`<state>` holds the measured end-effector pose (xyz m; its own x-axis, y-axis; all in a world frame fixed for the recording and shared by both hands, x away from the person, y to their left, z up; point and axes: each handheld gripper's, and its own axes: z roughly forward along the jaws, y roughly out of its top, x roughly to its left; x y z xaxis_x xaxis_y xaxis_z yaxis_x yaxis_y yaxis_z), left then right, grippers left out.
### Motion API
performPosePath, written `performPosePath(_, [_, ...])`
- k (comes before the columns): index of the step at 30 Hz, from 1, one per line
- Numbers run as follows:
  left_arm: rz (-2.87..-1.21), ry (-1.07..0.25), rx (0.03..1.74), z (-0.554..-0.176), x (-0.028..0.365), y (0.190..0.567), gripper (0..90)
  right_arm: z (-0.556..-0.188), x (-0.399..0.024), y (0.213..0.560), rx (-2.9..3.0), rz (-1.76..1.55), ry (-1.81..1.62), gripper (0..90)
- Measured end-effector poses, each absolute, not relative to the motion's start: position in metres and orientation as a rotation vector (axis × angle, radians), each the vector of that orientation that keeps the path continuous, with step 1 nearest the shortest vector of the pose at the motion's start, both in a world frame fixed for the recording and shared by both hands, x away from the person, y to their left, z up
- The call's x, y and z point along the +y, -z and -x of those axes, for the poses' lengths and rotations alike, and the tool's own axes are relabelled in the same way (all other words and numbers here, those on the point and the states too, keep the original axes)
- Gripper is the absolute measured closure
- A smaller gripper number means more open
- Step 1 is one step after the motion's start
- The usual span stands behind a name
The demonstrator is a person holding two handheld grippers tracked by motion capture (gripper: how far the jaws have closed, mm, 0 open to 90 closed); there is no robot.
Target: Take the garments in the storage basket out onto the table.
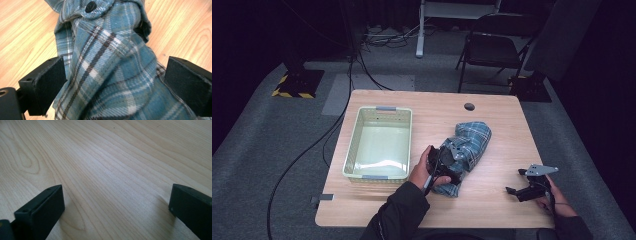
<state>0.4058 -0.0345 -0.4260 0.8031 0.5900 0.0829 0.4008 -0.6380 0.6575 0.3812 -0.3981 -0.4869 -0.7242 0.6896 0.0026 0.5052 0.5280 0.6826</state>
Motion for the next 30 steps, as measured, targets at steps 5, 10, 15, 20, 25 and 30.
performPosePath(5, [-2.365, -0.397, 0.694, -0.399, -0.032, 0.427, 3.4, -0.381, -0.398, 0.487, 2.502, -1.002, -0.988, 0.1])
performPosePath(10, [-2.373, -0.408, 0.654, -0.393, -0.027, 0.424, 3.3, -0.381, -0.398, 0.487, 2.502, -1.002, -0.988, 0.1])
performPosePath(15, [-2.372, -0.41, 0.634, -0.388, -0.023, 0.424, 3.3, -0.381, -0.398, 0.487, 2.502, -1.002, -0.988, 0.1])
performPosePath(20, [-2.372, -0.399, 0.61, -0.38, -0.018, 0.426, 3.2, -0.381, -0.398, 0.487, 2.502, -1.002, -0.988, 0.2])
performPosePath(25, [-2.381, -0.406, 0.582, -0.372, -0.014, 0.428, 3.2, -0.381, -0.398, 0.487, 2.502, -1.002, -0.988, 0.2])
performPosePath(30, [-2.385, -0.408, 0.577, -0.369, -0.008, 0.43, 3.0, -0.381, -0.398, 0.487, 2.502, -1.002, -0.988, 0.1])
